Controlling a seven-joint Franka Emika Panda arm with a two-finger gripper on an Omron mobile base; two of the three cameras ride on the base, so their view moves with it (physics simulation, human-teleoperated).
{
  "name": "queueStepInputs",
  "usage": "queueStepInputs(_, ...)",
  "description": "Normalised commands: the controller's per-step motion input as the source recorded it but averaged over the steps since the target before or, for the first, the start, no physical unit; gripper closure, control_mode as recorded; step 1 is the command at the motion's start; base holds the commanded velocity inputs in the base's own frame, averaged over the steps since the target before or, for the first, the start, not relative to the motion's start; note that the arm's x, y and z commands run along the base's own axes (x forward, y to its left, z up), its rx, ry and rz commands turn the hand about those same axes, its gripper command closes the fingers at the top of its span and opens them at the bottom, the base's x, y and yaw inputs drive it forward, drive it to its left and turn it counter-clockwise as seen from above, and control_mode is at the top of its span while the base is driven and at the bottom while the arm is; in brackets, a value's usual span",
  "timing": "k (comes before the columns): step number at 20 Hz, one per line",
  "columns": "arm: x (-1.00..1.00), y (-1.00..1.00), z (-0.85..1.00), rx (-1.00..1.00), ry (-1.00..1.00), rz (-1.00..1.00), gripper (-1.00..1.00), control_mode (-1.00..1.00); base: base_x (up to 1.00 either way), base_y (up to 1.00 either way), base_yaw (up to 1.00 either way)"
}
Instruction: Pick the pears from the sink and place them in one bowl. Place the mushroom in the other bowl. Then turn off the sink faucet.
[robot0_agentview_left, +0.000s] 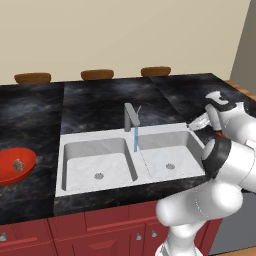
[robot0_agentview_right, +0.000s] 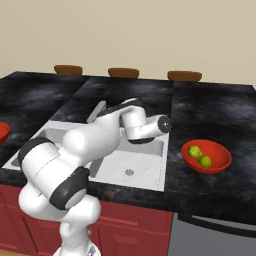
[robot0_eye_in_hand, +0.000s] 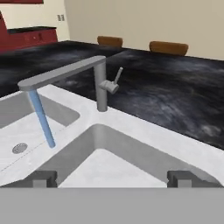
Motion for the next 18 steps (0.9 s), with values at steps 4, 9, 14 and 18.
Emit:
queueStepInputs(4,0.16,0.48,0.00,0.04,-0.21,0.29,-1.00,-1.00,0.00,0.00,0.00)
queueStepInputs(9,0.31,0.39,0.00,0.06,-0.20,0.26,-1.00,-1.00,0.00,0.00,0.00)
queueStepInputs(14,0.48,0.26,-0.01,0.10,-0.15,0.25,-1.00,-1.00,0.00,0.00,0.00)
queueStepInputs(18,0.49,0.22,-0.03,0.09,-0.13,0.24,-1.00,-1.00,0.00,0.00,0.00)
